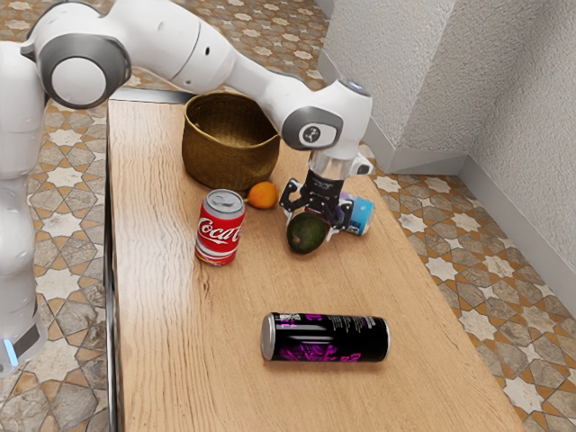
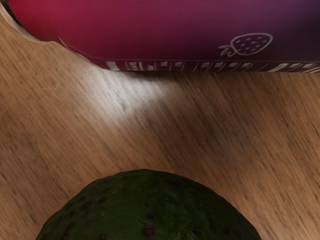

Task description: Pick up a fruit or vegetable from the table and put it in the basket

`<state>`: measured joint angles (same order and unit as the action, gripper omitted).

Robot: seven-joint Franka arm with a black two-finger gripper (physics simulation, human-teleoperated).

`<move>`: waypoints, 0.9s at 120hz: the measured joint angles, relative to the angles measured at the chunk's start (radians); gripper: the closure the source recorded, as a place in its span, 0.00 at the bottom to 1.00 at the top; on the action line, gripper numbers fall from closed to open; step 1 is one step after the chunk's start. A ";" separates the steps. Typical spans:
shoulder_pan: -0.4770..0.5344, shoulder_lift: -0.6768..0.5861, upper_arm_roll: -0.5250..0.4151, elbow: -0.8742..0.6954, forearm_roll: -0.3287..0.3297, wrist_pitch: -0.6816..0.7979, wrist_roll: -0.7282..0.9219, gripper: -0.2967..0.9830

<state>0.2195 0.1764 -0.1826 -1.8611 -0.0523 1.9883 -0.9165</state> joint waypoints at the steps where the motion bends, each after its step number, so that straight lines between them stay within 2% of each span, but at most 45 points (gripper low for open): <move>1: 0.000 0.000 0.000 0.000 0.000 0.000 0.000 0.23; 76: -0.003 0.008 -0.003 -0.002 -0.007 0.013 0.012 0.23; 90: -0.003 0.010 -0.003 -0.001 -0.006 0.016 0.012 0.36; 108: -0.003 0.009 -0.004 -0.001 -0.003 0.017 0.011 0.40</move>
<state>0.2170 0.1854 -0.1861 -1.8619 -0.0553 2.0051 -0.9057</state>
